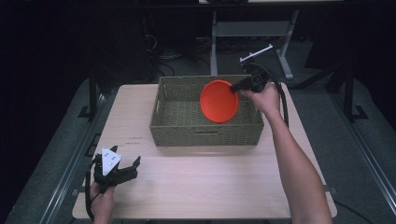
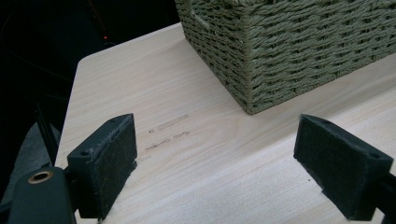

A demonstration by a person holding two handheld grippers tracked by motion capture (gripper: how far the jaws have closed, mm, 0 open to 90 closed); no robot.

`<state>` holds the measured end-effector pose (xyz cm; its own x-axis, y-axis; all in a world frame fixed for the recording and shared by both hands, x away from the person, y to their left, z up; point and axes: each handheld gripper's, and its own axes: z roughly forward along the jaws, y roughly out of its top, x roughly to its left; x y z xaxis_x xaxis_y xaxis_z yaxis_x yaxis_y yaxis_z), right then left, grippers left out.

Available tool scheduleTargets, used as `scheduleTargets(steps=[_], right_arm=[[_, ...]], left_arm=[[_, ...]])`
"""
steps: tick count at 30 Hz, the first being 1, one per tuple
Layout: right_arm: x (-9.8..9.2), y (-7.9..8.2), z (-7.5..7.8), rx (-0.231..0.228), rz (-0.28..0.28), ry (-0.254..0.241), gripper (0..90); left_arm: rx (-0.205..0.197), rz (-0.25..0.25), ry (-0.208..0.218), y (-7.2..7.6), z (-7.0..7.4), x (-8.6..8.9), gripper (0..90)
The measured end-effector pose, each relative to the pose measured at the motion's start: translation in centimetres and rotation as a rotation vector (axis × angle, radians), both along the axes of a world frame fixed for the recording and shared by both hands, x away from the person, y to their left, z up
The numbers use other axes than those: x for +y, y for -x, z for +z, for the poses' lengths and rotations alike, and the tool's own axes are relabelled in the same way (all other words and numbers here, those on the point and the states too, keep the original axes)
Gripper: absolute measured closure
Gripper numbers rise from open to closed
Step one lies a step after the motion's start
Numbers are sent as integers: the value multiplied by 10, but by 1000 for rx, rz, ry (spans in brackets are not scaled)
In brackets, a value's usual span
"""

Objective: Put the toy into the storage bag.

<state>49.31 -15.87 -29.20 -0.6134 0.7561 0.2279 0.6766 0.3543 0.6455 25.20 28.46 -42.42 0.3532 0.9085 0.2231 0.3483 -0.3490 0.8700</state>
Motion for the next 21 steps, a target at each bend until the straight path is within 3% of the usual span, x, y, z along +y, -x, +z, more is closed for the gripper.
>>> scheduleTargets(steps=[21], right_arm=[[5,-4,-19,32,1,0,820]], left_arm=[[1,3,2,0,0,0,128]])
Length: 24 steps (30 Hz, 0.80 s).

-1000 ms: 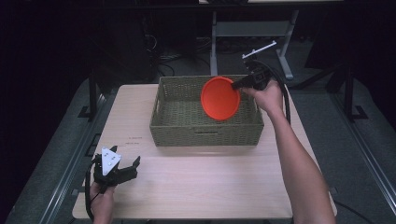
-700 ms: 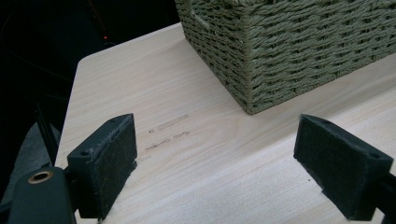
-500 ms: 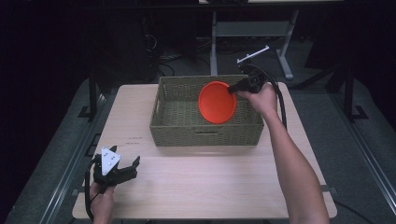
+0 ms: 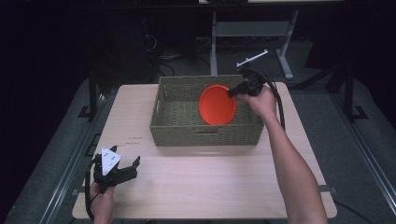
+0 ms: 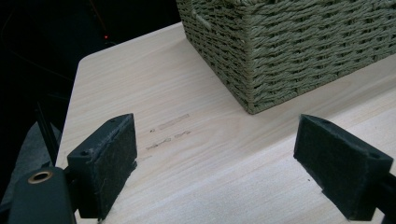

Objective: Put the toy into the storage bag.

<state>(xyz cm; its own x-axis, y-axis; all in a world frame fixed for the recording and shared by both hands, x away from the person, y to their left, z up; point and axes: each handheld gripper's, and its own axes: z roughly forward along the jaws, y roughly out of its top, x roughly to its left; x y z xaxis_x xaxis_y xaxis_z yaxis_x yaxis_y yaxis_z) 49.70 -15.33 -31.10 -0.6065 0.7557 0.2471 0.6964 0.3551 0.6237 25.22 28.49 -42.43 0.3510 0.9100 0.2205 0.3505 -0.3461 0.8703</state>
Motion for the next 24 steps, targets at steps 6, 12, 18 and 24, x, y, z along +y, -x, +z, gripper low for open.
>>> scheduleTargets(steps=[6,12,18,24], right_arm=[[1,1,-6,18,-3,3,820],[4,0,-14,31,5,12,820],[5,-2,-23,56,5,39,820],[5,-4,-31,84,-3,78,816]], left_arm=[[2,0,-2,0,0,0,128],[0,-1,-3,0,0,0,128],[0,-1,-3,0,0,0,128],[-4,0,4,0,0,-1,128]])
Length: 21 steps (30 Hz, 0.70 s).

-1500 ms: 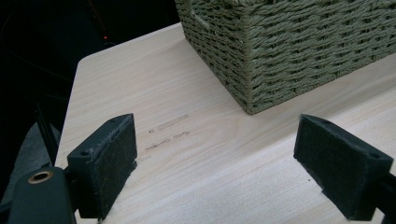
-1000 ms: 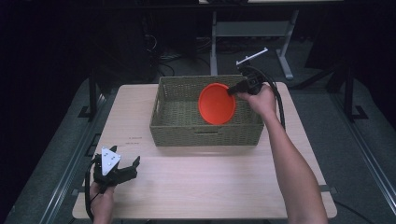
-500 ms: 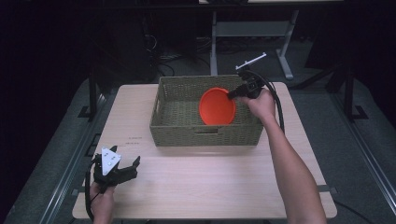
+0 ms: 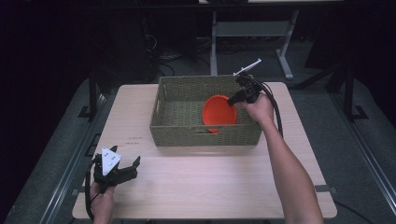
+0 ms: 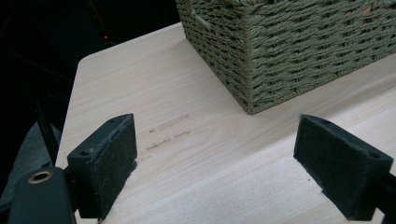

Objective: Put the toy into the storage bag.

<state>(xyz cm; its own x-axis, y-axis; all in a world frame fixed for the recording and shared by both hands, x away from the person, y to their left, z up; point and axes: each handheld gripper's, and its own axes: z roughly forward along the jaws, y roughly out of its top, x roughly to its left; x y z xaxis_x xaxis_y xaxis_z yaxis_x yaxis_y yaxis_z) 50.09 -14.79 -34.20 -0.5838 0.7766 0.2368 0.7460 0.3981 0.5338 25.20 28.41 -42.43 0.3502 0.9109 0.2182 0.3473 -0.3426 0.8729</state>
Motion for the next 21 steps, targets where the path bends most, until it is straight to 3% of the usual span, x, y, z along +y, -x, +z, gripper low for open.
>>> scheduleTargets(steps=[13,21], right_arm=[[0,-1,-3,32,4,11,805],[-5,-2,0,36,-29,3,771]], left_arm=[[3,-3,-7,0,1,0,128],[4,1,-6,-1,1,0,128]])
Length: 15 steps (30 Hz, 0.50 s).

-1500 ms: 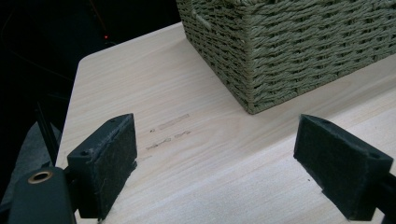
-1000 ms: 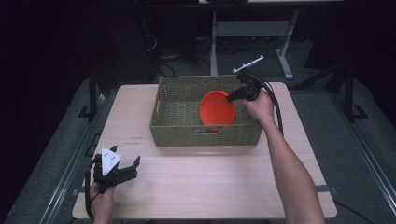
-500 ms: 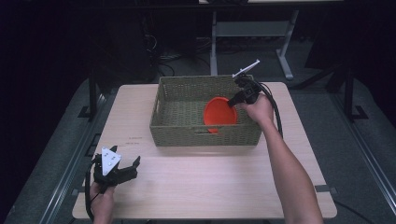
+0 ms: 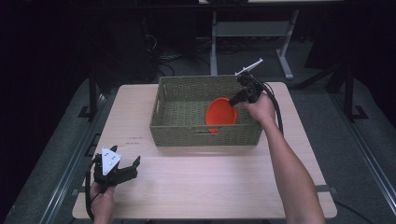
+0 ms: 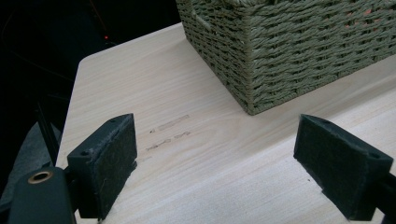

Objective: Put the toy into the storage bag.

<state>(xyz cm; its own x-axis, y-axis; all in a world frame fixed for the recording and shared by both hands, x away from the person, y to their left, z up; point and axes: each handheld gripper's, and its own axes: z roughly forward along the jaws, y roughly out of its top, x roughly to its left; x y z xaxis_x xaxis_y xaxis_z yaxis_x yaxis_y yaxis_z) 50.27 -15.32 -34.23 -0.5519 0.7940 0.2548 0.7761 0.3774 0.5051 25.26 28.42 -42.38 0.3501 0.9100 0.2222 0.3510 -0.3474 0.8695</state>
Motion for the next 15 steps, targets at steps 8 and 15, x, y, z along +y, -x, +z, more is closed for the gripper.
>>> scheduleTargets(steps=[8,15], right_arm=[[-5,3,7,-15,8,-25,770],[-9,7,9,-5,27,-40,724]], left_arm=[[4,-2,-4,-1,0,-2,128],[5,0,-10,0,-1,-1,128]])
